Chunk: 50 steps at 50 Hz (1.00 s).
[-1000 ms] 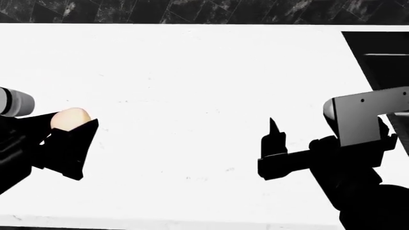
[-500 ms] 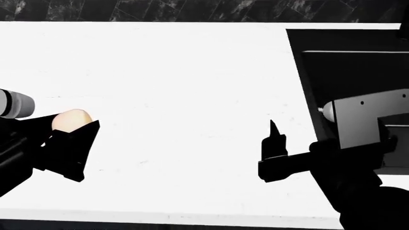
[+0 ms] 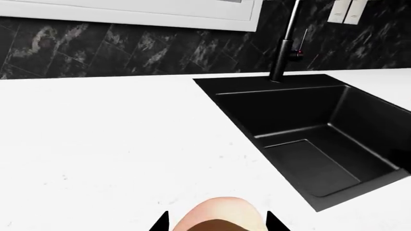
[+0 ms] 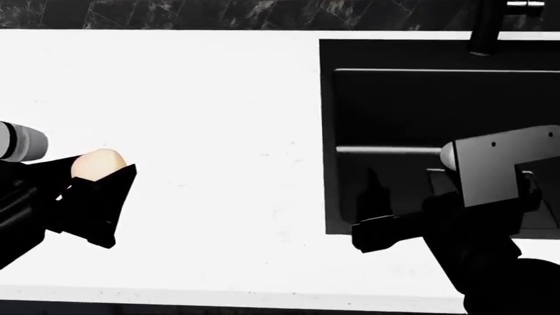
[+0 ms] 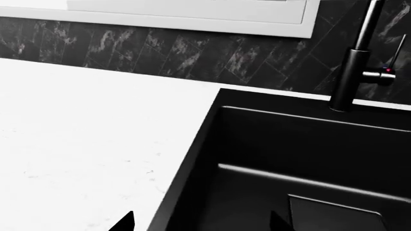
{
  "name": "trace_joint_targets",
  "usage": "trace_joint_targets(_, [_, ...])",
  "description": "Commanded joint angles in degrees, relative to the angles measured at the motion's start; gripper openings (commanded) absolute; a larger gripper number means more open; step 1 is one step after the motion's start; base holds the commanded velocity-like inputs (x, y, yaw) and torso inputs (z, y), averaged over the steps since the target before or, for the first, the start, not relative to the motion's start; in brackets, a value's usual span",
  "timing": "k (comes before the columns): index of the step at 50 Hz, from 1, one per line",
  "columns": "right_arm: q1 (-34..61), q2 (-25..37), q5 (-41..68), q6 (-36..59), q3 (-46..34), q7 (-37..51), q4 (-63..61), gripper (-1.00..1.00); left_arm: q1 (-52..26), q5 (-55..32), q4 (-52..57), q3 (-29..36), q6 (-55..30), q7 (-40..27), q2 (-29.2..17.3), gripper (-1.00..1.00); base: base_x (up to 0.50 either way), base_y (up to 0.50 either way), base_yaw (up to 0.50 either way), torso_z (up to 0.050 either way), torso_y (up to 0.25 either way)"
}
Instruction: Place the apricot and the ginger on separate cutting boards.
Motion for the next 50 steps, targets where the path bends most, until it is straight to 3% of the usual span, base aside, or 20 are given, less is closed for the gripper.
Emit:
trace_joint_targets(1, [-0.27,0.07,-0.04,-0.32,-0.17,-0.11,0.03,1.0,0.55,-1.42,0.38,-0.61,0.36,-0.64,-0.35,-1.0,0.0,-0.45,0.0,0.0,0.0])
trace_joint_targets(50, [-0.94,0.39,0.08,-1.35,-0.31,-0.13,0.31,1.0,-0.08,-0.45,-0.5,0.8,1.21,-0.36,0.37,-1.0,0.0,-0.45,0.0,0.0,0.0])
